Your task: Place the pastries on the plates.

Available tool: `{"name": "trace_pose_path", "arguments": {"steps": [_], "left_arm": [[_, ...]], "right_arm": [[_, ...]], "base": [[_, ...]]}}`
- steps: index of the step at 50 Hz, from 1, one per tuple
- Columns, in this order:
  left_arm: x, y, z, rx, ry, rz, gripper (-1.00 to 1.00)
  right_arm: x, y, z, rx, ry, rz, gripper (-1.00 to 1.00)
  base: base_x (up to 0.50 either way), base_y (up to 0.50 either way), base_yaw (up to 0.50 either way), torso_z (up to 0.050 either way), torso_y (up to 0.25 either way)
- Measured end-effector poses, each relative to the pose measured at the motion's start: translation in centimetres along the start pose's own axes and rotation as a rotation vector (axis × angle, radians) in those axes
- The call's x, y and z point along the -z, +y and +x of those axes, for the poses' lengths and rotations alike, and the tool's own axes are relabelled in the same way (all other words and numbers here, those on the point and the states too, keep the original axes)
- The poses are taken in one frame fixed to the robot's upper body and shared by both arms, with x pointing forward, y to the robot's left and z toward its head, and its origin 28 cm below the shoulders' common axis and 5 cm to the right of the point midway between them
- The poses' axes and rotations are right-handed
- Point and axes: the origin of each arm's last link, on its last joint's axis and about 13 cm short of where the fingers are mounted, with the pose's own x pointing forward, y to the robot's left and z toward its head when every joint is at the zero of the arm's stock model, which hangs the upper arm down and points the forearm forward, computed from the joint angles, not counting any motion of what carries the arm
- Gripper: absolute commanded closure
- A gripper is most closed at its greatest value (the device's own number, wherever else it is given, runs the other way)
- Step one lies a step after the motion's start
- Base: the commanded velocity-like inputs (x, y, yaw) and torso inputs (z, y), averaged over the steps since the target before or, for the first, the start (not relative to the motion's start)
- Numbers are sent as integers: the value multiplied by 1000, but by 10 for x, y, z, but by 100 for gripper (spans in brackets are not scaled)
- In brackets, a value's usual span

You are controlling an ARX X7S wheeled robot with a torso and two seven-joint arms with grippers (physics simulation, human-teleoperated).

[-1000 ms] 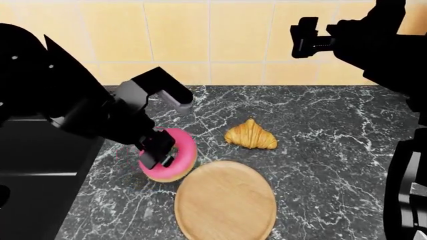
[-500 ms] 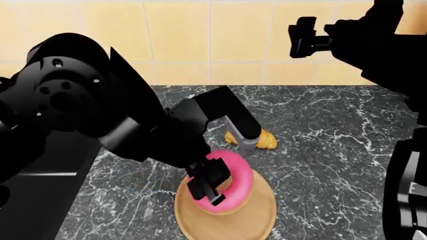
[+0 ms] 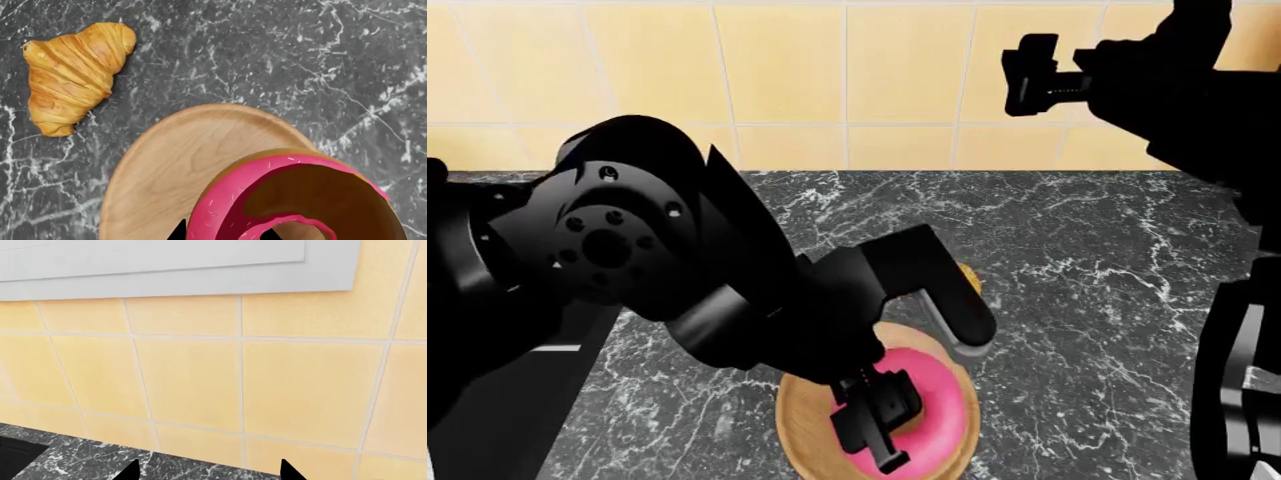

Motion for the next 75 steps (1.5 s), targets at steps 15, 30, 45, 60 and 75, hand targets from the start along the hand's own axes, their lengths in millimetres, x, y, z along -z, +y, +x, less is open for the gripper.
{"name": "trace_pose_path", "arguments": {"steps": [15,30,45,60,75], "left_arm": [[-1,3,4,-3,2,-12,100],[-3,4,0,-13,5,-15,-100],[-5,13,-12,-25,-36,-50,-100],[2,38,-45,-97,-205,-216,-100],[29,64,-80,-265,-379,-430,-100]], "right_arm": [[4,-1,1,1,6,7,-100],[7,-2,1,0,3,15,-100],[9,-2,1,0,6,18,-100],[12,-1,7,-31,43,14,-100],[15,6,17,-128,150,-44,-100]], "base": [[0,0,0,0,0],[0,0,0,0,0],[0,0,0,0,0],[0,0,0,0,0],[0,0,0,0,0]]}}
